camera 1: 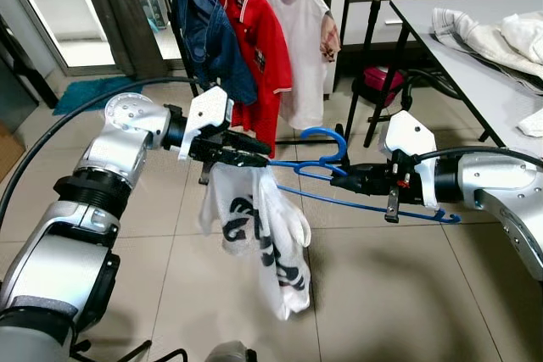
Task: Hang hanger
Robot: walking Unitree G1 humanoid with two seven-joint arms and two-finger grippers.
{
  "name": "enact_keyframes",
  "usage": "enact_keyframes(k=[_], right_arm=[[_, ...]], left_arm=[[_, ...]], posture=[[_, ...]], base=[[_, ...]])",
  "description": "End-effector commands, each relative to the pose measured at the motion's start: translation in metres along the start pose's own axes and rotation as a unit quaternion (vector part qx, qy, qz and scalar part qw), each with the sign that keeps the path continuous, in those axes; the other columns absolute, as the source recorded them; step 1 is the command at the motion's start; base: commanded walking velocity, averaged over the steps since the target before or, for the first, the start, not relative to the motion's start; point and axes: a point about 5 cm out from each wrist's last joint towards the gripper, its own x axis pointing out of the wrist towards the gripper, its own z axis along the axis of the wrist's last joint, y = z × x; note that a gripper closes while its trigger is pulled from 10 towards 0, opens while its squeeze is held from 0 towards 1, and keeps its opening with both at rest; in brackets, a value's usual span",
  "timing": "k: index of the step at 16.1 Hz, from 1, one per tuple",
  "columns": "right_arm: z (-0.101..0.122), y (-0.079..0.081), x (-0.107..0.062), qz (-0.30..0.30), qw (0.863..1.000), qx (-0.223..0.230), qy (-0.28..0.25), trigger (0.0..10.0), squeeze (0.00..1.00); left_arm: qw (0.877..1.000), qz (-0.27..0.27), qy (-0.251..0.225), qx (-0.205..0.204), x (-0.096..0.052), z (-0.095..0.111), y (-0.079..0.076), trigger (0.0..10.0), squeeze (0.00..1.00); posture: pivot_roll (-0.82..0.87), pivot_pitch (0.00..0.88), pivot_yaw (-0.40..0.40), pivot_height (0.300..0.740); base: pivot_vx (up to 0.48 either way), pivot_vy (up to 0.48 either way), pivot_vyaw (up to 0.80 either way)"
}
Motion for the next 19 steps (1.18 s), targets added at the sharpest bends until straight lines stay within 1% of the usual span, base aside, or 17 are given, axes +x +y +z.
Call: enact_keyframes(k=[1, 2, 4, 5, 6, 7, 8, 10, 11, 13, 15, 16, 17, 18, 19], right_arm=[[0.009, -0.001, -0.003, 0.000, 1.000, -0.016, -0.013, 10.0, 0.00], [0.008, -0.001, -0.002, 0.000, 1.000, -0.015, -0.013, 10.0, 0.00], [0.008, 0.000, -0.002, 0.001, 1.000, -0.015, -0.013, 10.0, 0.00], [0.008, 0.000, -0.002, 0.002, 1.000, -0.015, -0.015, 10.0, 0.00], [0.009, 0.001, -0.002, 0.003, 1.000, -0.015, -0.015, 10.0, 0.00], [0.009, 0.001, -0.002, 0.004, 1.000, -0.015, -0.015, 10.0, 0.00], [0.008, 0.002, -0.002, 0.007, 1.000, -0.014, -0.015, 10.0, 0.00], [0.009, 0.003, -0.001, 0.011, 1.000, -0.013, -0.016, 10.0, 0.00], [0.009, 0.004, -0.001, 0.014, 1.000, -0.013, -0.016, 10.0, 0.00], [0.009, 0.005, -0.002, 0.016, 1.000, -0.013, -0.016, 10.0, 0.00], [0.010, 0.006, -0.002, 0.018, 1.000, -0.013, -0.016, 10.0, 0.00], [0.010, 0.006, -0.001, 0.018, 1.000, -0.013, -0.017, 10.0, 0.00], [0.010, 0.007, -0.001, 0.018, 1.000, -0.013, -0.017, 10.0, 0.00], [0.010, 0.007, -0.001, 0.019, 1.000, -0.012, -0.018, 10.0, 0.00], [0.010, 0.008, -0.001, 0.019, 1.000, -0.011, -0.018, 10.0, 0.00]], left_arm=[[1.000, 0.005, -0.006, 0.006, -0.008, 0.007, 0.003, 10.0, 1.00], [1.000, 0.007, -0.004, 0.008, -0.014, 0.009, 0.004, 10.0, 1.00], [1.000, 0.012, 0.002, 0.014, -0.016, 0.010, 0.006, 10.0, 1.00], [0.999, 0.022, 0.021, 0.023, -0.019, 0.007, 0.006, 10.0, 1.00], [0.999, 0.025, 0.029, 0.027, -0.019, 0.006, 0.006, 10.0, 1.00], [0.999, 0.024, 0.036, 0.027, -0.019, 0.004, 0.006, 10.0, 0.00], [0.999, 0.020, 0.031, 0.003, -0.015, -0.001, 0.004, 10.0, 0.00], [0.999, 0.004, 0.036, -0.010, -0.006, -0.010, -0.001, 10.0, 0.00], [0.999, 0.003, 0.051, -0.004, -0.002, -0.016, -0.003, 10.0, 0.00], [0.998, 0.002, 0.061, -0.002, 0.001, -0.019, -0.003, 10.0, 0.00], [0.999, -0.016, 0.044, -0.013, 0.008, -0.016, -0.002, 10.0, 0.00], [0.999, -0.017, 0.045, -0.011, 0.009, -0.015, -0.002, 10.0, 0.00], [0.999, -0.019, 0.038, -0.012, 0.011, -0.013, 0.000, 7.8, 0.00], [0.999, -0.018, 0.027, -0.008, 0.012, -0.011, 0.001, 3.0, 0.00], [1.000, -0.021, 0.021, -0.008, 0.012, -0.010, 0.001, 0.0, 0.00]], posture=[[0.05, 0.000, 0.111, 0.740], [0.05, 0.000, 0.113, 0.740], [0.05, 0.000, 0.114, 0.740], [0.05, 0.000, 0.115, 0.740], [0.05, 0.000, 0.115, 0.740], [0.05, 0.000, 0.116, 0.740], [0.05, 0.000, 0.116, 0.740], [0.05, 0.000, 0.117, 0.740], [0.04, 0.000, 0.117, 0.740], [0.04, 0.000, 0.118, 0.740], [0.04, 0.000, 0.122, 0.740], [0.04, 0.000, 0.123, 0.740], [0.04, 0.000, 0.127, 0.740], [0.04, 0.000, 0.130, 0.740], [0.04, 0.000, 0.132, 0.740]], base=[[0.000, 0.000, 0.00], [0.000, 0.000, 0.00], [0.000, 0.000, 0.00], [0.000, 0.000, 0.00], [0.000, 0.000, 0.00], [0.000, 0.000, 0.00], [0.000, 0.000, 0.00], [0.000, 0.000, 0.00], [0.000, 0.000, 0.00], [0.000, 0.000, 0.00], [0.000, 0.000, 0.00], [0.000, 0.000, 0.00], [0.000, 0.000, 0.00], [0.000, 0.000, 0.00], [0.000, 0.000, 0.00]])
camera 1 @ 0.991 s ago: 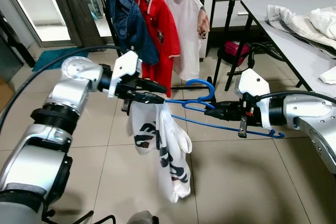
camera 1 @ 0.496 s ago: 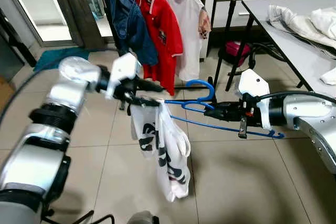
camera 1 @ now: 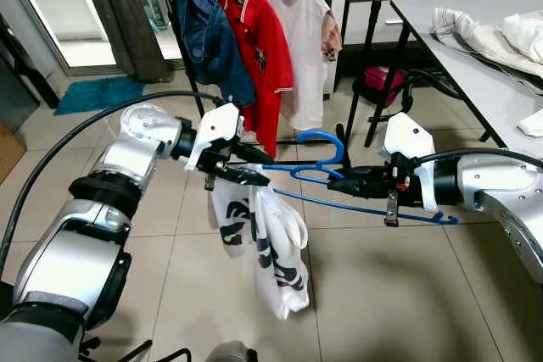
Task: Hang hanger
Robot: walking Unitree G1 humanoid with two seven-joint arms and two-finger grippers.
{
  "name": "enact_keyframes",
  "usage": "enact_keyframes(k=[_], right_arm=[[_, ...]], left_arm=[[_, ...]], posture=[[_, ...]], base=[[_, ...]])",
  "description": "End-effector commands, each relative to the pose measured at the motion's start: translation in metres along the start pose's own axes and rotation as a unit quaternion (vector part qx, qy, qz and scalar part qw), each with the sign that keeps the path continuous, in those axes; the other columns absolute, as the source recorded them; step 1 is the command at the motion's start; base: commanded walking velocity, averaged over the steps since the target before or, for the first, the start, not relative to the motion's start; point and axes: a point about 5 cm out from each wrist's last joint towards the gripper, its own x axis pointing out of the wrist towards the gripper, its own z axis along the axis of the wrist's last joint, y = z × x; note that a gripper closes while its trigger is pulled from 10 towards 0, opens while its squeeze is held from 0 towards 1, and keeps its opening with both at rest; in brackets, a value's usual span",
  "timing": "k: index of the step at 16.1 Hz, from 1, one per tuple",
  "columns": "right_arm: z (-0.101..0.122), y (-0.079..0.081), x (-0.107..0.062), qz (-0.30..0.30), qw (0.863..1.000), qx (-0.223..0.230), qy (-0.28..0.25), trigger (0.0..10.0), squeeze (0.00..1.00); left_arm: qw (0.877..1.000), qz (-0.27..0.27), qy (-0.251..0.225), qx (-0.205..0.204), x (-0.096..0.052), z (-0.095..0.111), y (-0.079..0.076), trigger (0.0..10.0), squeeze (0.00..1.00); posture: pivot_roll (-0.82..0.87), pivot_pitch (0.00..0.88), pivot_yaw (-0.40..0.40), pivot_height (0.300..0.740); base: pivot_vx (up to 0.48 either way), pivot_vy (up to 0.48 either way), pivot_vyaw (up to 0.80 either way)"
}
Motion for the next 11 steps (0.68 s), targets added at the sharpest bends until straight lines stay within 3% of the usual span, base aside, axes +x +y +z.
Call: enact_keyframes(k=[1, 6, 11], right_arm=[[0.0050, 0.0029, -0.0022, 0.003, 1.000, -0.006, -0.012, 10.0, 0.00], [0.0041, 0.0023, -0.0024, -0.002, 1.000, -0.003, -0.013, 10.0, 0.00], [0.0043, 0.0026, -0.0016, -0.002, 1.000, -0.003, -0.015, 10.0, 0.00]], left_arm=[[1.000, 0.002, -0.003, 0.007, -0.0043, 0.0043, 0.0030, 0.0, 0.00], [0.999, -0.018, 0.038, 0.015, -0.0066, -0.0044, -0.0018, 0.0, 0.00], [1.000, -0.014, 0.017, 0.010, -0.0059, -0.0010, -0.0003, 0.0, 0.00]], posture=[[0.04, 0.000, 0.133, 0.740], [0.04, 0.000, 0.137, 0.740], [0.04, 0.000, 0.135, 0.740]], base=[[0.000, 0.000, 0.00], [0.000, 0.000, 0.00], [0.000, 0.000, 0.00]])
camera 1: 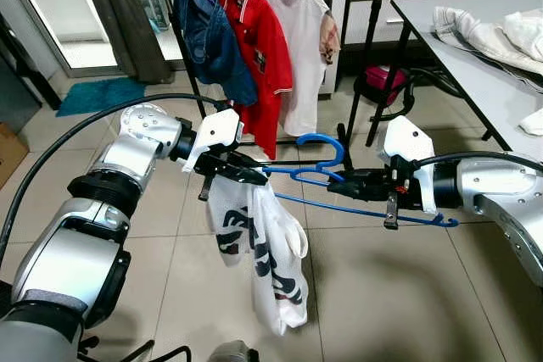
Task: Hang hanger
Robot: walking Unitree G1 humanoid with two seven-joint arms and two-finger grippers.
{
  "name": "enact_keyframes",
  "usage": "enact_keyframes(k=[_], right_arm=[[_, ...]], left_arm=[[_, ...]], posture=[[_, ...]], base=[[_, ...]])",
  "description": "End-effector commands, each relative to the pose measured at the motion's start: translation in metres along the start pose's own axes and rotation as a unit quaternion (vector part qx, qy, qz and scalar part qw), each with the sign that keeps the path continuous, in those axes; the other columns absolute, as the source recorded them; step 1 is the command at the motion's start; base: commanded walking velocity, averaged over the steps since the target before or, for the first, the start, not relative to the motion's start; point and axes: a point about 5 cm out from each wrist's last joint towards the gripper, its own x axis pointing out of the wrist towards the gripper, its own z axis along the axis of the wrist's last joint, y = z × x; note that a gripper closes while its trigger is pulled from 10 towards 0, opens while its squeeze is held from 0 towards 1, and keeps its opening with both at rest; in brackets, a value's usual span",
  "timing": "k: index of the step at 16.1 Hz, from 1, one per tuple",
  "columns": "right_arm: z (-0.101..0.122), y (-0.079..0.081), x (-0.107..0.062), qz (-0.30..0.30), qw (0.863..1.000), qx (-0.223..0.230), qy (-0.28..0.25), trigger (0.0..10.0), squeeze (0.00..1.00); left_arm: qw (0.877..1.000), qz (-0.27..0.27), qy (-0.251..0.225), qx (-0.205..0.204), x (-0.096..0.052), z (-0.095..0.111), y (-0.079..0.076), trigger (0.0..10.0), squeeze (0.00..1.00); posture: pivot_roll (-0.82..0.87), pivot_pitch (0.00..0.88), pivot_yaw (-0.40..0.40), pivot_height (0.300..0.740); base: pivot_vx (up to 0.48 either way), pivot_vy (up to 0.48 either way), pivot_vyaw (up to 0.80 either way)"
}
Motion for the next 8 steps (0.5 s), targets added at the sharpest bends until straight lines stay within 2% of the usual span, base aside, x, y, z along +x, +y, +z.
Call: enact_keyframes(k=[1, 4, 5, 6, 7, 8], right_arm=[[0.0070, 0.0012, -0.0023, 0.000, 1.000, -0.009, -0.016, 10.0, 0.00], [0.0062, 0.0019, -0.0024, 0.002, 1.000, -0.012, -0.014, 10.0, 0.00], [0.0051, 0.0024, -0.0027, 0.003, 1.000, -0.008, -0.013, 10.0, 0.27], [0.0049, 0.0022, -0.0029, 0.002, 1.000, -0.007, -0.014, 10.0, 0.27], [0.0025, -0.0006, -0.0039, -0.010, 1.000, 0.003, -0.013, 10.0, 1.00], [0.0011, -0.0021, -0.0046, -0.016, 1.000, 0.007, -0.010, 10.0, 1.00]], left_arm=[[1.000, 0.006, -0.009, 0.000, -0.0038, 0.0038, 0.0028, 0.0, 0.00], [1.000, 0.010, -0.018, -0.008, -0.0048, 0.0039, 0.0031, 0.0, 0.00], [0.999, 0.020, -0.024, -0.017, -0.0075, 0.0027, 0.0030, 0.0, 0.00], [0.999, 0.022, -0.026, -0.019, -0.0083, 0.0025, 0.0029, 0.0, 0.00], [0.999, 0.032, -0.033, -0.027, -0.0112, 0.0015, 0.0027, 0.0, 0.00], [0.998, 0.038, -0.036, -0.031, -0.0127, 0.0007, 0.0027, 0.0, 0.00]], posture=[[0.04, 0.000, 0.136, 0.740], [0.04, 0.000, 0.140, 0.740], [0.04, 0.000, 0.141, 0.740], [0.04, 0.000, 0.141, 0.740], [0.04, 0.000, 0.143, 0.740], [0.04, 0.000, 0.143, 0.740]], base=[[0.000, 0.000, 0.00], [0.000, 0.000, 0.00], [0.000, 0.000, 0.00], [0.000, 0.000, 0.00], [0.000, 0.000, 0.00], [0.000, 0.000, 0.00]])
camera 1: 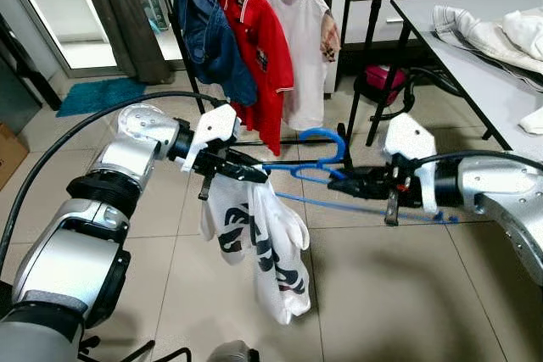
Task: Hang hanger
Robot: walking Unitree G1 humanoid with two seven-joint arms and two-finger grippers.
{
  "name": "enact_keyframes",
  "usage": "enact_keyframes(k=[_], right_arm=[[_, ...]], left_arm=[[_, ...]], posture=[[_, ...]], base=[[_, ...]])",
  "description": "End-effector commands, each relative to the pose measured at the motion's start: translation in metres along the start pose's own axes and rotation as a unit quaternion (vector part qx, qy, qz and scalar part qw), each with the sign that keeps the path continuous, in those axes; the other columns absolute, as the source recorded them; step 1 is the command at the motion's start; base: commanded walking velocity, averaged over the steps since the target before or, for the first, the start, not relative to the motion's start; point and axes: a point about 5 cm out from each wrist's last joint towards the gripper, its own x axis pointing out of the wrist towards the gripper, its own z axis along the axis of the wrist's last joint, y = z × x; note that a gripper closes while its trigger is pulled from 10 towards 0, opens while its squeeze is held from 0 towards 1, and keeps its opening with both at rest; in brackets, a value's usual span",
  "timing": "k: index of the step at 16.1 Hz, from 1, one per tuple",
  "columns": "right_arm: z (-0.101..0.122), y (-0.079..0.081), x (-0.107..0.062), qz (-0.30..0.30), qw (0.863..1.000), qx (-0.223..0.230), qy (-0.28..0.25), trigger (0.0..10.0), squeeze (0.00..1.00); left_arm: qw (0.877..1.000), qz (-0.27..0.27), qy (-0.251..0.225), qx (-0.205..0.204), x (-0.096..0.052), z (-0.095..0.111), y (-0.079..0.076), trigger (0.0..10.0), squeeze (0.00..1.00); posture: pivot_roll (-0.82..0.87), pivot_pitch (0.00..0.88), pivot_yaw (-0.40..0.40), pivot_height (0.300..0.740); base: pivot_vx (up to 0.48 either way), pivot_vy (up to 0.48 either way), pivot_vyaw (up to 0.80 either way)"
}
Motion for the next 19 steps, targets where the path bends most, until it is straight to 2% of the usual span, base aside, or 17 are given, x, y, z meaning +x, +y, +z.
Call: enact_keyframes(k=[1, 4, 6, 7, 9, 11, 12, 13, 14, 15, 16, 17, 18, 19], right_arm=[[-0.002, -0.002, -0.003, -0.012, 1.000, 0.011, -0.006, 10.0, 1.00], [-0.004, -0.009, -0.008, -0.046, 0.999, 0.018, -0.012, 10.0, 1.00], [-0.005, -0.021, -0.019, -0.099, 0.995, 0.023, -0.022, 10.0, 1.00], [-0.003, -0.030, -0.030, -0.135, 0.989, 0.036, -0.045, 10.0, 1.00], [0.011, -0.029, -0.053, -0.139, 0.981, 0.054, -0.127, 10.0, 1.00], [0.014, -0.022, -0.057, -0.120, 0.978, 0.066, -0.156, 10.0, 1.00], [0.009, -0.009, -0.051, -0.085, 0.982, 0.078, -0.152, 10.0, 1.00], [0.001, 0.010, -0.039, -0.039, 0.987, 0.092, -0.129, 10.0, 1.00], [-0.003, 0.017, -0.035, -0.020, 0.988, 0.098, -0.119, 10.0, 1.00], [-0.016, 0.035, -0.022, 0.016, 0.990, 0.115, -0.082, 10.0, 1.00], [-0.022, 0.040, -0.017, 0.025, 0.990, 0.124, -0.062, 10.0, 1.00], [-0.044, 0.047, -0.002, 0.014, 0.987, 0.161, 0.002, 10.0, 1.00], [-0.063, 0.048, 0.012, -0.016, 0.978, 0.203, 0.038, 10.0, 1.00], [-0.079, 0.042, 0.031, -0.070, 0.962, 0.258, 0.046, 10.0, 1.00]], left_arm=[[0.999, 0.036, -0.018, -0.004, -0.011, 0.002, 0.003, 0.0, 0.00], [0.998, 0.058, -0.021, -0.024, -0.018, -0.004, 0.002, 0.0, 0.00], [0.997, 0.074, -0.010, -0.032, -0.022, -0.011, 0.001, 0.0, 0.00], [0.995, 0.090, -0.003, -0.040, -0.026, -0.015, 0.000, 0.0, 0.00], [0.990, 0.133, 0.018, -0.051, -0.032, -0.024, 0.002, 0.0, 0.00], [0.988, 0.142, 0.015, -0.052, -0.031, -0.024, 0.002, 0.0, 0.00], [0.987, 0.151, -0.001, -0.051, -0.030, -0.020, 0.005, 0.0, 0.00], [0.986, 0.157, -0.020, -0.051, -0.029, -0.013, 0.009, 0.0, 0.00], [0.986, 0.158, -0.026, -0.050, -0.028, -0.010, 0.011, 0.0, 0.00], [0.986, 0.155, -0.040, -0.044, -0.027, -0.002, 0.014, 0.0, 0.00], [0.986, 0.154, -0.047, -0.042, -0.027, 0.002, 0.015, 0.0, 0.00], [0.987, 0.144, -0.058, -0.039, -0.025, 0.009, 0.018, 0.0, 0.00], [0.989, 0.132, -0.061, -0.035, -0.023, 0.013, 0.018, 0.0, 0.00], [0.991, 0.115, -0.060, -0.031, -0.018, 0.015, 0.017, 0.0, 0.00]], posture=[[0.04, 0.000, 0.144, 0.740], [0.04, 0.000, 0.146, 0.740], [0.05, 0.000, 0.146, 0.740], [0.04, 0.000, 0.148, 0.740], [0.05, 0.000, 0.147, 0.740], [0.04, 0.000, 0.144, 0.740], [0.04, 0.000, 0.139, 0.740], [0.04, 0.000, 0.136, 0.740], [0.04, 0.000, 0.133, 0.740], [0.04, 0.000, 0.135, 0.740], [0.04, 0.000, 0.139, 0.740], [0.03, 0.000, 0.143, 0.740], [0.03, 0.000, 0.145, 0.740], [0.03, 0.005, 0.145, 0.740]], base=[[0.000, 0.000, 0.00], [0.000, 0.000, 0.00], [0.000, 0.000, 0.00], [0.000, 0.000, 0.00], [0.000, 0.000, 0.00], [0.000, 0.000, 0.00], [0.000, 0.000, 0.00], [0.000, 0.000, 0.00], [0.000, 0.000, 0.00], [0.000, 0.000, 0.00], [0.000, 0.000, 0.00], [0.000, 0.000, 0.00], [0.000, 0.000, 0.00], [0.000, 0.000, 0.00]])
